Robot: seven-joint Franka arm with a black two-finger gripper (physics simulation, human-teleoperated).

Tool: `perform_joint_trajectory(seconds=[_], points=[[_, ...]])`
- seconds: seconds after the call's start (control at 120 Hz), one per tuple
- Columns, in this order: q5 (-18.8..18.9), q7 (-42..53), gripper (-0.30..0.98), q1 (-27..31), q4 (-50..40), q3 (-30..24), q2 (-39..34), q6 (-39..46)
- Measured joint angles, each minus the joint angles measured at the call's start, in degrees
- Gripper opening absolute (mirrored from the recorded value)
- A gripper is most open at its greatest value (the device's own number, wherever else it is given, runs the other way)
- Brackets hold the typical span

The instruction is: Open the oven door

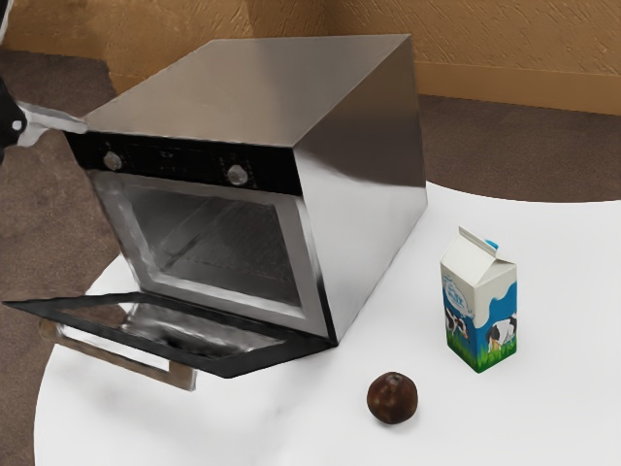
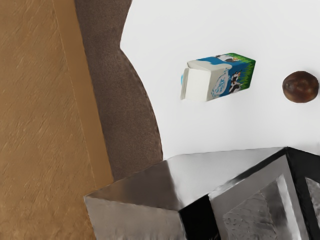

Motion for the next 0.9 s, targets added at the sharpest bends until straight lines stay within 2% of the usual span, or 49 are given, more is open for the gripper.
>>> perform_joint_trajectory(seconds=[0.042, 0.092, 0.133, 0.208, 0.3, 0.333, 0.4, 0.517, 0.575, 0.633, 0.775, 0.9], points=[[-2.47, -2.51, 0.66, 1.35, 2.97, 4.61, 0.35, -4.78], [-4.62, -5.99, 0.66, 1.9, 4.47, 7.07, -0.18, -9.61], [-6.75, -8.89, 0.66, 1.95, 4.99, 7.62, -0.4, -12.81], [-12.79, -13.65, 0.66, 1.97, 5.32, 7.68, -0.14, -17.05], [-18.13, -19.56, 0.66, 3.93, 5.41, 7.51, 2.0, -17.64], [-18.4, -21.77, 0.66, 6.52, 5.45, 9.2, 4.53, -17.16], [-16.64, -26.66, 0.66, 11.44, 5.74, 11.06, 8.72, -15.03], [-14.0, -36.61, 0.66, 13.67, 6.18, 12.49, 15.21, -11.4], [-15.44, -40.83, 0.67, 14.64, 6.1, 14.43, 21.18, -10.57], [-19.98, -43.72, 0.66, 16.61, 4.24, 15.29, 25.24, -9.27], [-27.57, -47.37, 0.66, 21.3, -0.4, 16.98, 28.41, -4.13], [-30.89, -49.04, 0.67, 26.15, -0.62, 17.38, 28.87, -1.36]])
